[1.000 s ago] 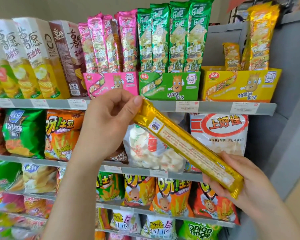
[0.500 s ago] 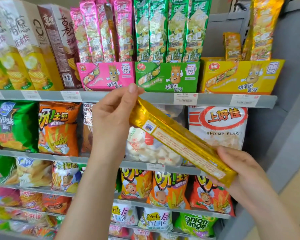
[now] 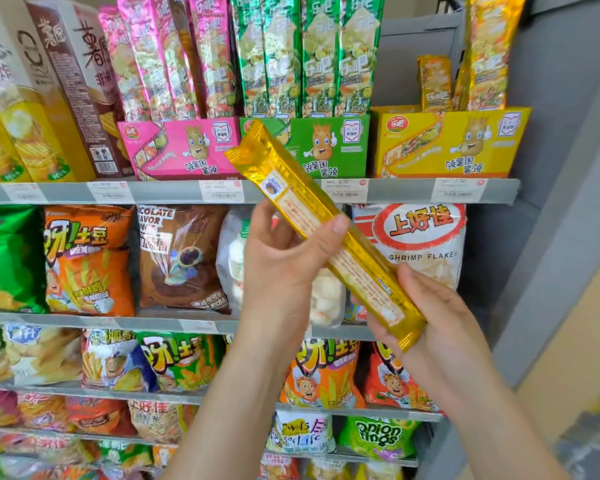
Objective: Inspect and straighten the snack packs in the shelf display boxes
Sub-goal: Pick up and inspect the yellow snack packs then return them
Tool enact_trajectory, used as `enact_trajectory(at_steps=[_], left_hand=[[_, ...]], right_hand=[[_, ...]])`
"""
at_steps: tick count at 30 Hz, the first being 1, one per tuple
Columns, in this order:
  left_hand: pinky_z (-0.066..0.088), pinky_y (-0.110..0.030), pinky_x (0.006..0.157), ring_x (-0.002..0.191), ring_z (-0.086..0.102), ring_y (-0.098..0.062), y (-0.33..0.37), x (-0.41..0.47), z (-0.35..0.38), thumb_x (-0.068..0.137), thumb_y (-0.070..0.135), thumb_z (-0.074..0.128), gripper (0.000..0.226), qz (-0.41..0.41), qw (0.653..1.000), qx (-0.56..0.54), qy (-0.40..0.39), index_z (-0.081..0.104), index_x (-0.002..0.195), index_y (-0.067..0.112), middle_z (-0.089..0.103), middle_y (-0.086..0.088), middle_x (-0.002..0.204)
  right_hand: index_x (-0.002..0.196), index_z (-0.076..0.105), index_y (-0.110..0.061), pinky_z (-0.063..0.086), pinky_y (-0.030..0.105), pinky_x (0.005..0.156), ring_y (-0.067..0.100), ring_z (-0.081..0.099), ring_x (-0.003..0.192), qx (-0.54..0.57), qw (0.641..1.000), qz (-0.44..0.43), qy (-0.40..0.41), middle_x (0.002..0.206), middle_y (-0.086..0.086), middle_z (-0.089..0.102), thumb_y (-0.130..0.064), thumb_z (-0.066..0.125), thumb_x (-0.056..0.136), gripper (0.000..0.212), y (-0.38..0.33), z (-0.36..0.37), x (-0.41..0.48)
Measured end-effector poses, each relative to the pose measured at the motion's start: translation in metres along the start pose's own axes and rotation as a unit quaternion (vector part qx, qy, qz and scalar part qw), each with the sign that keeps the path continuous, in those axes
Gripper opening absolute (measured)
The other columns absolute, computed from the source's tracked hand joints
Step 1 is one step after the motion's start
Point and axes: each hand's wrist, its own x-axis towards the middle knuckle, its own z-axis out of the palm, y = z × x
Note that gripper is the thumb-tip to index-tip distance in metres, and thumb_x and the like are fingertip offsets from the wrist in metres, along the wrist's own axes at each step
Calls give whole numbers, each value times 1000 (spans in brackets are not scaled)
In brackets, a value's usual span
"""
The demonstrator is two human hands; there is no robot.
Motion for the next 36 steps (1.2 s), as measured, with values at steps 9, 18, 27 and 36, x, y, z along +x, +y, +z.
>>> enact_trajectory(at_steps=[9, 18, 27, 36], left_hand=[[56, -31, 70, 78, 67, -16, -4, -13, 7, 70, 22, 82, 35, 26, 996, 84, 8, 65, 99, 13, 73, -2, 85], [44, -14, 52, 58, 55, -2, 8, -11, 13, 73, 31, 73, 67, 49, 996, 55, 55, 54, 131, 3, 67, 3, 73], [60, -43, 71, 80, 69, -26, 9, -19, 36, 72, 33, 83, 56, 23, 981, 184, -48, 55, 120, 27, 69, -7, 87], [57, -31, 72, 84, 73, -23, 14, -7, 38, 76, 11, 76, 64, 3, 986, 120, -119, 46, 132, 11, 75, -11, 92]], right_hand=[[109, 73, -25, 56, 26, 63, 22, 72, 79, -84, 992, -83, -47, 106, 6, 74, -46, 66, 83, 35, -12, 3, -8], [124, 64, -33, 59, 29, 73, 28, 74, 92, -165, 973, -115, -112, 108, 3, 75, -13, 69, 80, 49, -24, -12, -14], [133, 53, -42, 53, 20, 90, -1, 65, 107, -419, 824, -372, 84, 116, -35, 63, -6, 61, 85, 60, -10, -8, -17], [124, 63, -33, 54, 18, 82, 12, 71, 102, -245, 942, -227, -17, 113, -9, 73, -29, 81, 77, 51, -35, -8, -25]])
